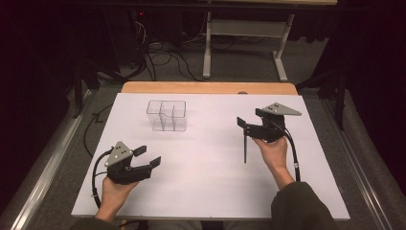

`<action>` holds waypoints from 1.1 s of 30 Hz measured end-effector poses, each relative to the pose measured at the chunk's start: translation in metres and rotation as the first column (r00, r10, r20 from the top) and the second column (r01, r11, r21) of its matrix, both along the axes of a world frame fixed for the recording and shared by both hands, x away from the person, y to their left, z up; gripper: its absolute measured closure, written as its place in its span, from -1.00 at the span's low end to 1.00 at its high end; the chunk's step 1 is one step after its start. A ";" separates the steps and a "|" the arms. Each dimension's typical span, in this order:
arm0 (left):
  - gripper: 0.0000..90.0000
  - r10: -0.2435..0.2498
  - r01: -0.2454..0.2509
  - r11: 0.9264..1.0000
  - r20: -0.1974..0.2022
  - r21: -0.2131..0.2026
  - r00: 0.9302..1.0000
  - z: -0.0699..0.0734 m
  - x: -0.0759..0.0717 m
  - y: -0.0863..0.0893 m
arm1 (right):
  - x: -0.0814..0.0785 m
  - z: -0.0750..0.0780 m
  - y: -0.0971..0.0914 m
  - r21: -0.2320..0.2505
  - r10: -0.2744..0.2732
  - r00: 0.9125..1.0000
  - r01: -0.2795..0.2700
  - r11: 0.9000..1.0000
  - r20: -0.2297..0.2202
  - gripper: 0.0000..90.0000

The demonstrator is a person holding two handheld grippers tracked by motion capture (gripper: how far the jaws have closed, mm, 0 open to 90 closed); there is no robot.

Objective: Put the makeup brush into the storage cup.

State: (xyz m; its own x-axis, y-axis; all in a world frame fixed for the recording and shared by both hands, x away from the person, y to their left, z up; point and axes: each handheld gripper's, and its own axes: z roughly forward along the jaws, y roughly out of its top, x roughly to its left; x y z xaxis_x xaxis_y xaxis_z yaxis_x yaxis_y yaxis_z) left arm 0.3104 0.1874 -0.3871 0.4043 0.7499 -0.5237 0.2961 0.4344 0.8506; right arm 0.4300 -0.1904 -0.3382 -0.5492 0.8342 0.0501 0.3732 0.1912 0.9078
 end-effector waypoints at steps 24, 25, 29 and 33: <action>-0.32 0.003 -0.003 1.000 0.002 -0.010 1.000 0.001 0.000 0.000 | 0.005 0.007 -0.002 -0.074 -0.017 0.996 0.011 0.997 -0.082 -0.51; -0.32 0.004 -0.003 1.000 0.002 -0.010 1.000 0.001 0.000 0.000 | 0.005 0.008 -0.003 -0.077 -0.018 0.996 0.012 0.997 -0.085 -0.50; -0.32 0.003 -0.003 1.000 0.001 -0.010 1.000 0.001 0.000 0.000 | 0.005 0.010 -0.004 -0.097 -0.018 0.995 0.008 0.995 -0.098 -0.48; -0.32 0.002 -0.002 1.000 0.002 -0.010 1.000 0.001 0.000 0.000 | 0.006 0.014 -0.004 -0.105 -0.010 0.993 -0.003 0.994 -0.121 -0.48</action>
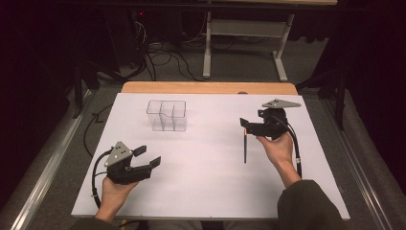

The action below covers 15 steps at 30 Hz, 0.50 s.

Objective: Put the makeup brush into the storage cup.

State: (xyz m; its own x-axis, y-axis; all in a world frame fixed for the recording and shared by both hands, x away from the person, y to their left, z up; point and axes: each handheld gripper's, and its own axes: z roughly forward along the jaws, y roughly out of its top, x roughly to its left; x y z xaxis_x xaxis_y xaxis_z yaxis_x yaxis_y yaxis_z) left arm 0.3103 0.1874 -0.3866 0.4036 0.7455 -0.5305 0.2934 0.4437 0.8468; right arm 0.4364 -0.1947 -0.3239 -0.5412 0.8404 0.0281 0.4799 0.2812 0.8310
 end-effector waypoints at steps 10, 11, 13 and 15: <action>-0.32 -0.002 0.002 1.000 0.000 0.004 1.000 0.000 0.000 0.001 | 0.002 0.007 0.000 -0.039 0.001 0.998 -0.003 0.999 -0.062 -0.42; -0.32 0.001 -0.001 1.000 0.000 0.000 1.000 0.000 0.000 0.000 | 0.003 0.008 0.000 -0.044 0.000 0.998 -0.003 0.999 -0.070 -0.41; -0.32 0.001 -0.001 1.000 0.000 0.001 1.000 0.000 0.000 0.000 | 0.003 0.008 0.000 -0.047 -0.004 0.997 0.000 0.999 -0.080 -0.41; -0.32 0.001 -0.001 1.000 0.000 0.002 1.000 0.000 0.000 0.000 | 0.004 0.009 0.001 -0.060 -0.005 0.995 -0.001 0.998 -0.096 -0.40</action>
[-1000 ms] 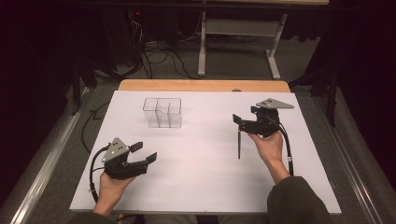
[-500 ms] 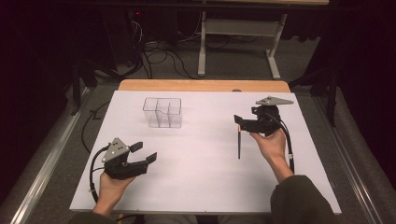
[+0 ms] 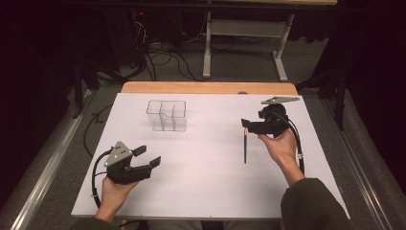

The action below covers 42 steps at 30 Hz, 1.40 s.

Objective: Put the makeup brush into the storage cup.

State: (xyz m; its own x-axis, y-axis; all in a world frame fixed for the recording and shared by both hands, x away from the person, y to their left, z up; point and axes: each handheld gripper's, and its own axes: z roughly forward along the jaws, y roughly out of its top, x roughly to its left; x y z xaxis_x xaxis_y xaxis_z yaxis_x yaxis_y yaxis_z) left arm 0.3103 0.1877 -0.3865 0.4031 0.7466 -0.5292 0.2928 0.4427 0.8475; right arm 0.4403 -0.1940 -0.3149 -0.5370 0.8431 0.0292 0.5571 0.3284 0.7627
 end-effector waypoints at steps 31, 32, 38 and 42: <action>-0.32 0.000 0.000 1.000 0.002 0.004 1.000 0.000 0.000 0.000 | 0.019 0.005 0.015 -0.207 -0.047 0.964 -0.008 0.978 -0.263 -0.30; -0.32 0.000 0.000 1.000 0.003 0.003 1.000 0.000 0.000 0.000 | 0.019 0.005 0.016 -0.207 -0.045 0.963 -0.012 0.978 -0.265 -0.29; -0.32 -0.001 0.001 1.000 0.004 0.007 1.000 0.000 0.000 0.000 | 0.021 0.007 0.020 -0.233 -0.046 0.958 -0.022 0.972 -0.283 -0.26; -0.32 0.000 0.000 1.000 0.006 0.009 1.000 0.000 -0.001 0.000 | 0.024 0.005 0.021 -0.242 -0.051 0.949 -0.027 0.970 -0.312 -0.25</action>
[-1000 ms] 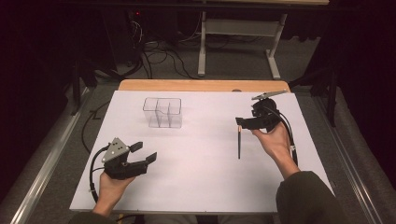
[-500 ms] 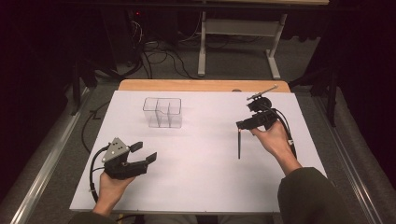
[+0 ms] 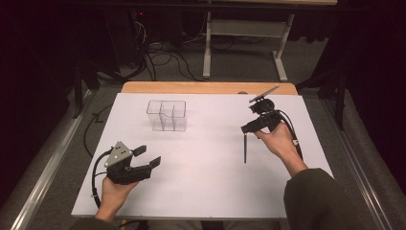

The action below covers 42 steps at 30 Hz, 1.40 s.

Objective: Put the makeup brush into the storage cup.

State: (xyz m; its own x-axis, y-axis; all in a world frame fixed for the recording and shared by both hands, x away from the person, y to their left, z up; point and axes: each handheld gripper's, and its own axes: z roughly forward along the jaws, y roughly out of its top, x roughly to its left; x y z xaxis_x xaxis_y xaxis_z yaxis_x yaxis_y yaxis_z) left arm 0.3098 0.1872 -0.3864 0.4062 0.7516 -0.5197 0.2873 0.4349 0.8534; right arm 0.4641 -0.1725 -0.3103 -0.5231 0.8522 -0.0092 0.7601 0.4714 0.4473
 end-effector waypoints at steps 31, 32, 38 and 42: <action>-0.31 0.006 -0.006 1.000 0.022 0.009 1.000 0.001 -0.002 -0.001 | 0.017 -0.027 0.015 -0.082 -0.022 0.987 0.009 0.997 -0.160 -0.14; -0.31 0.005 -0.005 1.000 0.022 0.010 1.000 0.001 -0.002 -0.001 | 0.017 -0.027 0.015 -0.082 -0.022 0.987 0.009 0.997 -0.160 -0.14; -0.31 0.003 -0.003 1.000 0.021 0.013 1.000 0.001 -0.002 -0.001 | 0.020 -0.035 0.016 -0.086 -0.033 0.983 0.017 0.996 -0.183 -0.11; -0.31 0.003 -0.003 1.000 0.020 0.014 1.000 0.001 -0.002 -0.001 | 0.022 -0.040 0.017 -0.096 -0.036 0.980 0.017 0.995 -0.198 -0.08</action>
State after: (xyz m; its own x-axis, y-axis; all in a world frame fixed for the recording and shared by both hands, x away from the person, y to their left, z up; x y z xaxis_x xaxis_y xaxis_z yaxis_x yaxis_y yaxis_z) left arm 0.3081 0.1861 -0.3857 0.4145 0.7601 -0.5004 0.2686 0.4232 0.8653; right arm 0.4859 -0.1553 -0.3501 -0.4995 0.8662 0.0125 0.8423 0.4822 0.2409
